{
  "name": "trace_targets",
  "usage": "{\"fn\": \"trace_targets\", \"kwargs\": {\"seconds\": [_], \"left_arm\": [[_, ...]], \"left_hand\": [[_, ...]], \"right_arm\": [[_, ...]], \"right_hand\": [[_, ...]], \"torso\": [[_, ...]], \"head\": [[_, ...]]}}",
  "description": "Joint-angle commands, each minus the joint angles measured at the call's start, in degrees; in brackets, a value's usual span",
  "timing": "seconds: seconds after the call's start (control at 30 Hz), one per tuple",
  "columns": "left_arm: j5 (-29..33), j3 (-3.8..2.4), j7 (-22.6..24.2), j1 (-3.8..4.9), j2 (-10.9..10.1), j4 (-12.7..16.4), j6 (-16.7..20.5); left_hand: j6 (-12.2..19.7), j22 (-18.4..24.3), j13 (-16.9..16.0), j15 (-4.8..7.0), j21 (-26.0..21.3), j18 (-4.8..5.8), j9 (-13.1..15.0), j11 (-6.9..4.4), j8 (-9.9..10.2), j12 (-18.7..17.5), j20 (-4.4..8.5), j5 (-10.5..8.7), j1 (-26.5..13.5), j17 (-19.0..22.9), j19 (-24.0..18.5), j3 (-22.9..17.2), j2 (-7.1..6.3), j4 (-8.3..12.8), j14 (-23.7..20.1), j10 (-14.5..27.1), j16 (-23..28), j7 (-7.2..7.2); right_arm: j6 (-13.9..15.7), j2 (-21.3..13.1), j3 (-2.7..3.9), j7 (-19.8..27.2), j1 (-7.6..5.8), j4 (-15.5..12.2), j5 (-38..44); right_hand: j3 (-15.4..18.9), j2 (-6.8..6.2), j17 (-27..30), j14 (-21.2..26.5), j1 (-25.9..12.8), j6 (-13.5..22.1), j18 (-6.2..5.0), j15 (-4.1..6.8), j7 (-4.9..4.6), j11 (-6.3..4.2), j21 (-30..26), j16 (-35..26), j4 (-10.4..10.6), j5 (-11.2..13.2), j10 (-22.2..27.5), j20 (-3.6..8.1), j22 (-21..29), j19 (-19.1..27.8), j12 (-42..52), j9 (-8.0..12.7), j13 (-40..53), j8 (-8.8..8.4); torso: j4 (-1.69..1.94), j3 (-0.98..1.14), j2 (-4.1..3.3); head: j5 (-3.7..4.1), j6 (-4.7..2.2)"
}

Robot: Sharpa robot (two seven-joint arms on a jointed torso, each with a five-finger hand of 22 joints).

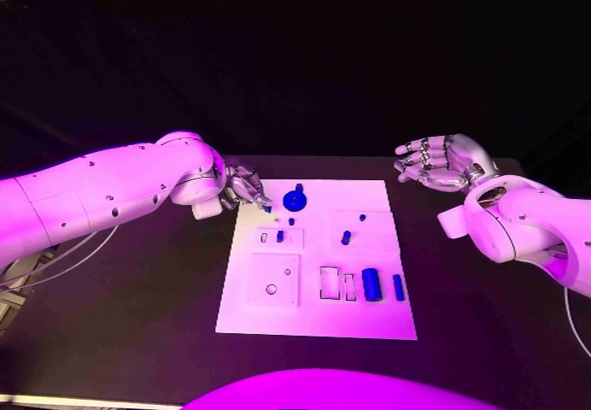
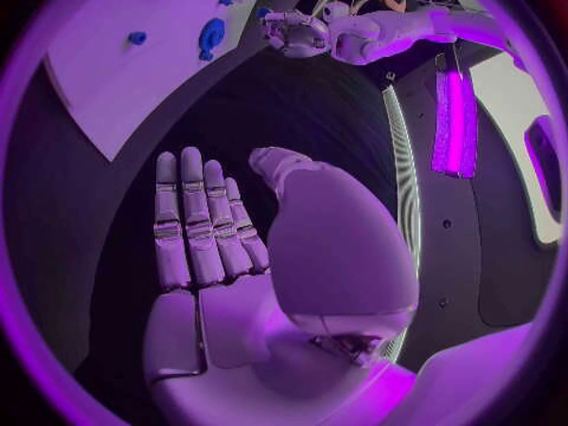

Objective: Assemble the parts on the task board

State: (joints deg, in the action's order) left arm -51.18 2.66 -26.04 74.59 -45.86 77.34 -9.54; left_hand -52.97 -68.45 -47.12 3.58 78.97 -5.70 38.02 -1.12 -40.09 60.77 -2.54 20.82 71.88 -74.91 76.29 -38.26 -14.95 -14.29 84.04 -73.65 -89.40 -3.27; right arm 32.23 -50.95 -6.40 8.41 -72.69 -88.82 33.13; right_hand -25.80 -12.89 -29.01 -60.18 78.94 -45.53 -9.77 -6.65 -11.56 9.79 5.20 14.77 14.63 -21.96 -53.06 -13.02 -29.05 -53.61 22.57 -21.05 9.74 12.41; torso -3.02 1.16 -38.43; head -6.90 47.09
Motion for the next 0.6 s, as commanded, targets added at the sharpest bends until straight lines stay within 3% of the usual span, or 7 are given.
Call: {"fn": "trace_targets", "kwargs": {"seconds": [0.03, 0.2, 0.4, 0.6], "left_arm": [[-4.2, 0.02, 1.1, -0.02, -0.8, 1.9, 1.3], [-6.5, 0.38, 1.0, -0.23, -2.2, 4.5, 1.9], [-8.0, 0.62, 0.5, -1.4, -3.7, 7.5, 2.8], [-8.9, 0.86, -0.3, -2.29, -4.4, 9.0, 3.5]], "left_hand": [[-0.5, -0.3, -0.2, 0.46, 0.3, 1.01, 0.1, 0.08, 0.1, 0.4, 0.11, 0.33, 0.0, -14.7, 0.6, -10.6, -0.63, 10.8, 5.8, -0.5, -0.4, -0.09], [-0.7, -0.7, -0.3, 0.48, 0.5, 1.08, 0.1, 0.04, 0.2, 0.5, 0.12, 0.43, -0.1, -14.8, 0.8, -10.7, -0.67, 10.9, 5.9, -0.6, -0.4, -0.05], [-0.8, -1.2, -0.6, 0.52, 0.8, 1.18, 0.1, -0.01, 0.2, 0.7, 0.15, 0.53, -0.2, -14.8, 1.1, -10.8, -0.74, 11.0, 5.9, -0.9, -0.4, 0.0], [-1.0, -1.6, -0.9, 0.56, 1.1, 1.28, 0.1, -0.05, 0.3, 0.9, 0.19, 0.66, -0.3, -14.8, 1.4, -11.0, -0.79, 11.0, 5.9, -1.1, -0.4, 0.05]], "right_arm": [[0.2, -0.1, -0.01, 0.0, 0.11, 0.0, 0.1], [0.8, -0.2, -0.01, -0.2, 0.17, 0.1, 0.3], [1.0, -0.2, -0.02, -0.2, 0.25, 0.1, 0.3], [0.8, -0.2, -0.02, -0.4, 0.31, 0.2, 0.3]], "right_hand": [[-0.2, -0.18, 0.1, 0.2, -0.6, 0.5, -0.57, -0.29, -2.51, 0.31, -0.4, -0.3, -0.2, -0.4, 0.1, -0.21, 0.1, 0.0, -0.4, 0.1, -0.1, 0.23], [-0.2, -0.21, 0.2, 0.1, -0.7, 0.5, -0.59, -0.31, -2.52, 0.32, -0.5, -0.4, -0.2, -0.9, 0.1, -0.25, 0.3, -0.1, -0.3, 0.1, -0.4, 0.3], [-0.2, -0.25, 0.3, 0.1, -0.6, 0.4, -0.62, -0.3, -2.5, 0.31, -0.6, -0.6, -0.4, -1.4, 0.1, -0.27, 0.5, -0.1, -0.2, 0.1, -0.6, 0.37], [-0.2, -0.29, 0.7, 0.5, -0.8, 0.8, -0.56, -0.56, -2.69, 0.52, -1.1, -1.4, -0.5, -1.8, 0.6, -0.47, 1.3, 0.2, -0.2, 0.2, -1.4, 0.35]], "torso": [[-0.02, 0.01, -0.04], [0.08, 0.01, -0.01], [0.2, -0.02, 0.01], [-0.01, -0.02, -0.04]], "head": [[-0.21, 0.0], [-0.59, 0.16], [-0.77, 0.3], [-1.17, 0.41]]}}
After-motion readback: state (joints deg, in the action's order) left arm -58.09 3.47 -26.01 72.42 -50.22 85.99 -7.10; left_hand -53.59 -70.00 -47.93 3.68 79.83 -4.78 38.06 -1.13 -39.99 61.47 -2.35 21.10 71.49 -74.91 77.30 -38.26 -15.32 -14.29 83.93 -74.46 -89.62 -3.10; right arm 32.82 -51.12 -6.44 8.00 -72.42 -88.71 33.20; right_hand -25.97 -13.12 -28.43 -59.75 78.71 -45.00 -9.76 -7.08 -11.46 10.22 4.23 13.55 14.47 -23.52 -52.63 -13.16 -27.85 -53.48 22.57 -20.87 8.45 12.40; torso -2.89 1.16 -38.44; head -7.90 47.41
